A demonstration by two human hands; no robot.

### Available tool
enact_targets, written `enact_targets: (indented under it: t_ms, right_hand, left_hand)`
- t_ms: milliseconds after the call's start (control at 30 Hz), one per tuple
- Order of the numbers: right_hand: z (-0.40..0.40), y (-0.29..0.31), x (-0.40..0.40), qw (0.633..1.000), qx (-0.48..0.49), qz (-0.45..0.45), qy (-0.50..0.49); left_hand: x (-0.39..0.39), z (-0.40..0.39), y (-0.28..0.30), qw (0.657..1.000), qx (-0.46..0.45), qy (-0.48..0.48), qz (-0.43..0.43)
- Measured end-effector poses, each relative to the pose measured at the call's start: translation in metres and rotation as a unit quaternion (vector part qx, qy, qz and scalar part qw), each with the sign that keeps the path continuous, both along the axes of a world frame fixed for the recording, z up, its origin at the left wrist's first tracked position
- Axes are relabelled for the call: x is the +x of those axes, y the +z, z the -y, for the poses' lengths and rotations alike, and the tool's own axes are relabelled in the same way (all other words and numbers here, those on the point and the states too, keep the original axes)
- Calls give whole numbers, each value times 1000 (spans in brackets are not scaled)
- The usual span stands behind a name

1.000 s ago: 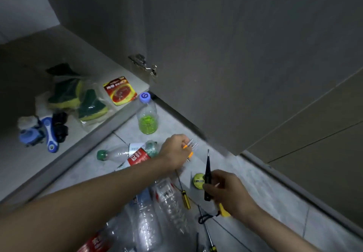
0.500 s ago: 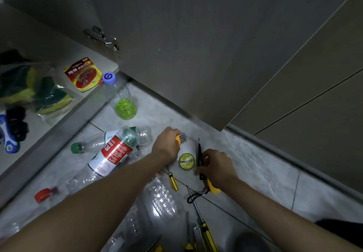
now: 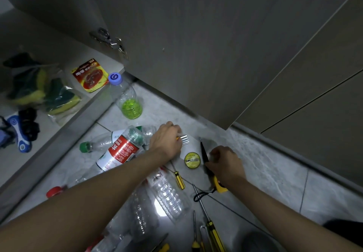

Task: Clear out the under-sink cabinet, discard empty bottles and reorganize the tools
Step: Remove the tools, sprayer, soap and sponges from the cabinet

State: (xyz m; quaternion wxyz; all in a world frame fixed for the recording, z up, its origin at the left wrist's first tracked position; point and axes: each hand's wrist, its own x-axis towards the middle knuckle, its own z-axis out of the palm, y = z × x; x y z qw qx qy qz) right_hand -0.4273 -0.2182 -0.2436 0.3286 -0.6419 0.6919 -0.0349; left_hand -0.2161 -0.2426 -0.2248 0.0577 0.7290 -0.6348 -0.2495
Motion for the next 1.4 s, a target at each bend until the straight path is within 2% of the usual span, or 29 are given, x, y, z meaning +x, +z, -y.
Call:
enact_targets:
  t_ms: [133,267,367,500,600,733,833,967,1233,1300,1400]
  right_hand:
    - [-11,5,13,995,-62,72,-30]
    - [-17,17,48,981,-95,167,-6]
    - [-18,33,85,962,-137,234,17]
    - [-18,62,140,934,-95,337,68]
    - [-18,87,181,919,-63,350,171]
    - [-13,115,245,907,-33,319,274]
    - [-12,129,296,894,-26,259,366]
    - [-3,147,359,872,-51,174,454]
    - [22,177,468,850,-153,58,501]
    - [17,178,488,832,-152,10,533]
    - [2,170,507,781,-154,-58,602]
  left_hand:
    - [17,-5,27,999,-33,17,-18]
    - [48,-14,63,997,-62,35,-32]
    - [85,-32,89,988,-134,51,-58]
    - [160,-77,115,955,-281,81,-50]
    - [229,-116,122,930,-337,149,-13]
    - [307,-157,109,905,-300,297,57]
    - [347,-172,95,907,-234,345,57]
    - [362,-177,80,947,-151,278,54]
    - [374,-210,67,953,-189,197,129]
    - [381,-223,68,955,-184,199,119]
    - [390,-239,68,957,-167,204,121]
